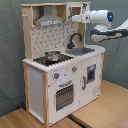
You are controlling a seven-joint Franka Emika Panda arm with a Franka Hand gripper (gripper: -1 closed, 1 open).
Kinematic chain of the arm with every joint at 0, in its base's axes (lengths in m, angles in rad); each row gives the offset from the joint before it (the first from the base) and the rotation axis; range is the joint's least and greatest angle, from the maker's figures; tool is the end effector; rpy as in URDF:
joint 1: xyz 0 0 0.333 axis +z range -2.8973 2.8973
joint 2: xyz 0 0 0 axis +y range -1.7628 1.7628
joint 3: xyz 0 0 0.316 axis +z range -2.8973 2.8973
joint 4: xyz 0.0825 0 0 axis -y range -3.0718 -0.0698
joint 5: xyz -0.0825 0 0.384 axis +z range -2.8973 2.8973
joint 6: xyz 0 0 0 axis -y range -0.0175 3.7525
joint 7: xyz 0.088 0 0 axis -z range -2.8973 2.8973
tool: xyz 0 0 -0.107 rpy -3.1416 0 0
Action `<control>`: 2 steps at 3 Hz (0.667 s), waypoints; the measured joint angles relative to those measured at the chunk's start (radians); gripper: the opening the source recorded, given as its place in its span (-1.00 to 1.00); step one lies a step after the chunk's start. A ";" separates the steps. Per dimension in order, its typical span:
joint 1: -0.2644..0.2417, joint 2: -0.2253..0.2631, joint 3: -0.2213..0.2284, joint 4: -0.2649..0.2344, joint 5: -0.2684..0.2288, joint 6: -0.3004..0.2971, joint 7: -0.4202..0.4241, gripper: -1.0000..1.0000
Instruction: Play with the kitchen
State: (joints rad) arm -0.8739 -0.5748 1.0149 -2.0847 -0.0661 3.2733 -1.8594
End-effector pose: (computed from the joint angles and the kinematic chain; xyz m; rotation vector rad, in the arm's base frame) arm 0.4672 0.2274 0.7010 0.5626 1.5569 0.5975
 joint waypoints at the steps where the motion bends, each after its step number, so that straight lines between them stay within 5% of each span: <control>1: -0.049 0.011 0.042 0.055 0.000 -0.054 0.002 1.00; 2: -0.113 0.012 0.101 0.102 0.000 -0.073 0.013 1.00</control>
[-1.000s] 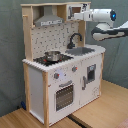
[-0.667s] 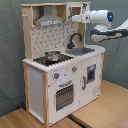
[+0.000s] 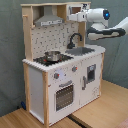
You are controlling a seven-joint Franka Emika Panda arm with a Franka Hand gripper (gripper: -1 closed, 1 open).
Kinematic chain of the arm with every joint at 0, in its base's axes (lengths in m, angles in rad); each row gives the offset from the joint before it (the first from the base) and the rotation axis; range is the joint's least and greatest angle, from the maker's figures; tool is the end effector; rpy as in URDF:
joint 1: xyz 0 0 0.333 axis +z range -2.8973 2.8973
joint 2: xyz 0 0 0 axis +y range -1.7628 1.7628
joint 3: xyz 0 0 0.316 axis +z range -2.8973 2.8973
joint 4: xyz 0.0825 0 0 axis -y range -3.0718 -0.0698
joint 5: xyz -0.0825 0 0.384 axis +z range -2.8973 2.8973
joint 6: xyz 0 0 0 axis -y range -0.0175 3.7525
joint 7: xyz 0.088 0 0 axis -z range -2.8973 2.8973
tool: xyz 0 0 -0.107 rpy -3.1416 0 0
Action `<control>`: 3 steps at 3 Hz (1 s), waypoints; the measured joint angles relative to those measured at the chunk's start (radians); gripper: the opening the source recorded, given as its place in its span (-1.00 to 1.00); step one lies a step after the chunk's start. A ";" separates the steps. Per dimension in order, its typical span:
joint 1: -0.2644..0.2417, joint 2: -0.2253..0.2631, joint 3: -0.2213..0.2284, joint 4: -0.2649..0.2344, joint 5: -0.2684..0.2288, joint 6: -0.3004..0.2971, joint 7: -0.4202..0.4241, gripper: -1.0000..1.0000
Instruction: Play with the kitchen
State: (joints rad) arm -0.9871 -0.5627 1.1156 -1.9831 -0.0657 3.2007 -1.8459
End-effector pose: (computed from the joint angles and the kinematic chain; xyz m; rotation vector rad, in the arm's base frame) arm 0.4873 0.2419 0.7098 0.5800 1.5732 0.5714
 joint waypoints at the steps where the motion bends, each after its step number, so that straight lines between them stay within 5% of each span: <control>1: -0.068 0.000 0.061 0.038 0.000 -0.012 0.015 1.00; 2: -0.085 0.000 0.073 0.057 0.000 -0.015 0.024 1.00; 3: -0.085 0.000 0.073 0.057 0.000 -0.015 0.025 -1.00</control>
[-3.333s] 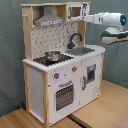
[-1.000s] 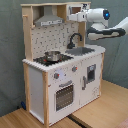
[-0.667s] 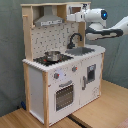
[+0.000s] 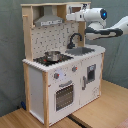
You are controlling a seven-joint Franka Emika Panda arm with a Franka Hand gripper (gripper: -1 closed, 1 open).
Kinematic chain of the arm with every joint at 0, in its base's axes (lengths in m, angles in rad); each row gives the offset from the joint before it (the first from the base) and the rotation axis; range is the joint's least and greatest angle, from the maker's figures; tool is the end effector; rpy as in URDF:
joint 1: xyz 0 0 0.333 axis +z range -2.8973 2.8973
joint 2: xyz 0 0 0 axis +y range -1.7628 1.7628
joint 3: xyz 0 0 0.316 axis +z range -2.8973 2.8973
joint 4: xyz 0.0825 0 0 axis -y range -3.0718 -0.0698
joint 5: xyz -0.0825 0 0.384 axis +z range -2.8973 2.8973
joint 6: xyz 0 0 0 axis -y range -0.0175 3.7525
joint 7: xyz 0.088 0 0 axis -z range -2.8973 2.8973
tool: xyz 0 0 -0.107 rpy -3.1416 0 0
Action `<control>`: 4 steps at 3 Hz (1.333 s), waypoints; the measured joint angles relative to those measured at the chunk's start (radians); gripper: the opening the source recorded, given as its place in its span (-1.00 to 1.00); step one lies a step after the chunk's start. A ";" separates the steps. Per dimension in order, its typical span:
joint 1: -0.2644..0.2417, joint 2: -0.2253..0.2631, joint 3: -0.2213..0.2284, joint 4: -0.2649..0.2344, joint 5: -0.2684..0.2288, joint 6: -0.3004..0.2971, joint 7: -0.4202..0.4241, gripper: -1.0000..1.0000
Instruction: Play with the kitchen
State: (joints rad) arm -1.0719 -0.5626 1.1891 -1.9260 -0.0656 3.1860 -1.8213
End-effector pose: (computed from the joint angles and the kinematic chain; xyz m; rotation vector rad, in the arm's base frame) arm 0.4998 0.2512 0.7120 0.5872 1.5670 0.5740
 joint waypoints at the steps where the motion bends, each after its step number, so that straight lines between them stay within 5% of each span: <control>1: 0.087 -0.001 -0.066 -0.053 0.003 0.031 0.015 -1.00; 4: 0.282 0.000 -0.221 -0.182 0.002 0.148 0.001 -1.00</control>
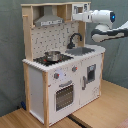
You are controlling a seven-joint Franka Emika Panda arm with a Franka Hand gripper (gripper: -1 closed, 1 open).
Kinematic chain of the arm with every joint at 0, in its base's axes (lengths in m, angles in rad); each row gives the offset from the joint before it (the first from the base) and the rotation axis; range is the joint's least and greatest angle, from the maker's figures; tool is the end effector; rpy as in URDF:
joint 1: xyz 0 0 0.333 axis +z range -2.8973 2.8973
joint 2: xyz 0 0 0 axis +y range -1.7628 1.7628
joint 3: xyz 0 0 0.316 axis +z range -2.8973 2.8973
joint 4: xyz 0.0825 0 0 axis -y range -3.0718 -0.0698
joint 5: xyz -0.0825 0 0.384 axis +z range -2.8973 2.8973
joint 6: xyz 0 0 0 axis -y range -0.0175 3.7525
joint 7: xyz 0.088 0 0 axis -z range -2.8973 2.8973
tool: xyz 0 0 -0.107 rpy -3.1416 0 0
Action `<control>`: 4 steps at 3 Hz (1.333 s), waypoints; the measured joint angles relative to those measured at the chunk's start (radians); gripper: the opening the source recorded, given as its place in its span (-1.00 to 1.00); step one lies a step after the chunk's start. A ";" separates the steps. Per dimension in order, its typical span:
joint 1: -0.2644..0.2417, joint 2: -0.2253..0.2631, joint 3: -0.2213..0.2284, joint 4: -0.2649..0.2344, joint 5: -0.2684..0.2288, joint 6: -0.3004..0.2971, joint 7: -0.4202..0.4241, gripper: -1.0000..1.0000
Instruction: Play with the kitchen
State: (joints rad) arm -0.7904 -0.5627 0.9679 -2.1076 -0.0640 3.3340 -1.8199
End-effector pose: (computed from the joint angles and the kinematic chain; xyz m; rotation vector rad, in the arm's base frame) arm 0.4503 0.2356 0.7074 0.5536 1.5254 0.7097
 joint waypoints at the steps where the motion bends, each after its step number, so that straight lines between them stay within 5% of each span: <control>1: 0.067 0.001 -0.054 -0.041 -0.001 0.037 -0.017 -1.00; 4: 0.292 0.005 -0.237 -0.139 -0.004 0.079 -0.065 -1.00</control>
State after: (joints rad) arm -0.4984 -0.5574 0.7307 -2.2463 -0.0679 3.4134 -1.8845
